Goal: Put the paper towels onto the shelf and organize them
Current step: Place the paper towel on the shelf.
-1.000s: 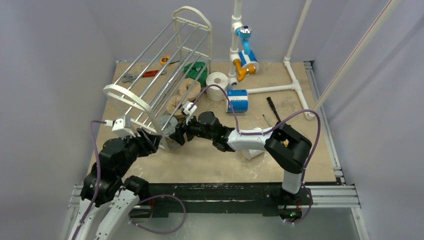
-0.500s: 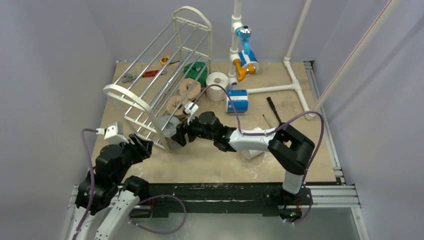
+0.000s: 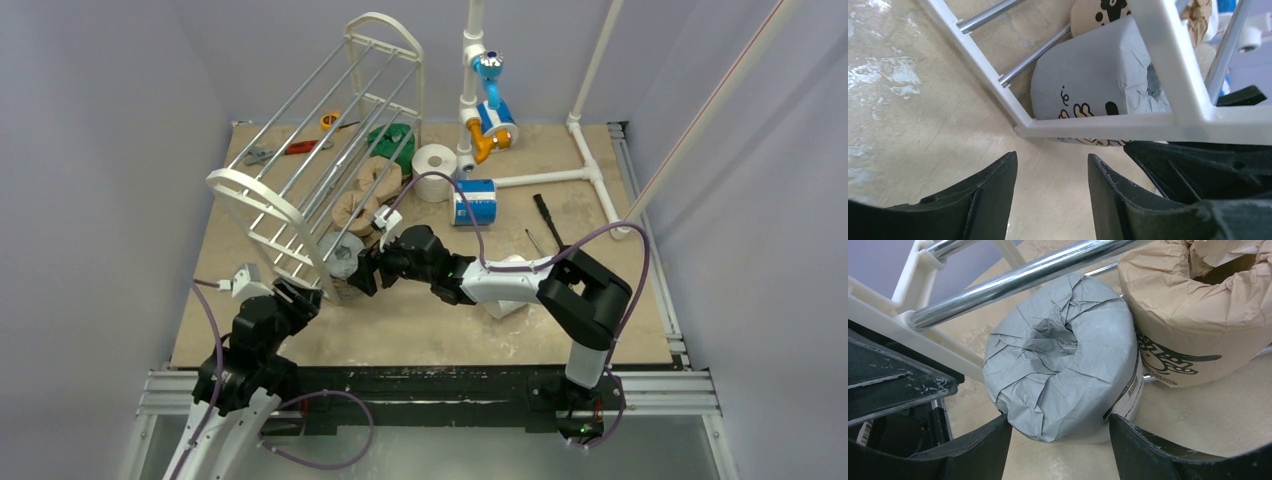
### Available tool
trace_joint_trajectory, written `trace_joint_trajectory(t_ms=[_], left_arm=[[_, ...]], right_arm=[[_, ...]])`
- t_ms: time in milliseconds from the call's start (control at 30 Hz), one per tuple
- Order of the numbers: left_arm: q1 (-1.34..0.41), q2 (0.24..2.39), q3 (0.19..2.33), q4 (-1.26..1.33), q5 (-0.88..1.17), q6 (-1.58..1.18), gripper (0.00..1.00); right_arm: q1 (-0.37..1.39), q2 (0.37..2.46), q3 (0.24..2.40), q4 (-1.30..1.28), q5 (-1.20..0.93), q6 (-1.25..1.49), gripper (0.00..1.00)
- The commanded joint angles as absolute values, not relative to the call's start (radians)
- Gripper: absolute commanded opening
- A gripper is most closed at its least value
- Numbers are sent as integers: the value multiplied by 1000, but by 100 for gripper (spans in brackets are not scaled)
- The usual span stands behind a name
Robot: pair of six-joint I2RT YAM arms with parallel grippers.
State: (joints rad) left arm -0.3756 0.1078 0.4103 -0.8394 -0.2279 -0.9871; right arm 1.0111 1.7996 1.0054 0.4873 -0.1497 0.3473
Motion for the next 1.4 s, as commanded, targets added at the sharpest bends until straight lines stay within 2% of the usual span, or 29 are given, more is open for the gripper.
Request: trace_joint_trajectory(t_ms=[0,200,500,1067,1367], left_arm=[[-380,21,356,-706,-304,-1127,53],[-380,6,328,-702,-351,-1187,54],[-380,31,275,-658,-377,-1289,66],[-379,-103,180,-575,-466,-1401,72],[-378,-199,254,-657,-545,-1324,75]], right_arm=[[1009,1780,996,531,-184,325,68],[1008,1798,1021,562,-193,257,64],[1008,1825,1054,568,-228,202,63],[1002,1832,1035,571,-244,203,63],[996,1829,1033,570,-251,209,63]])
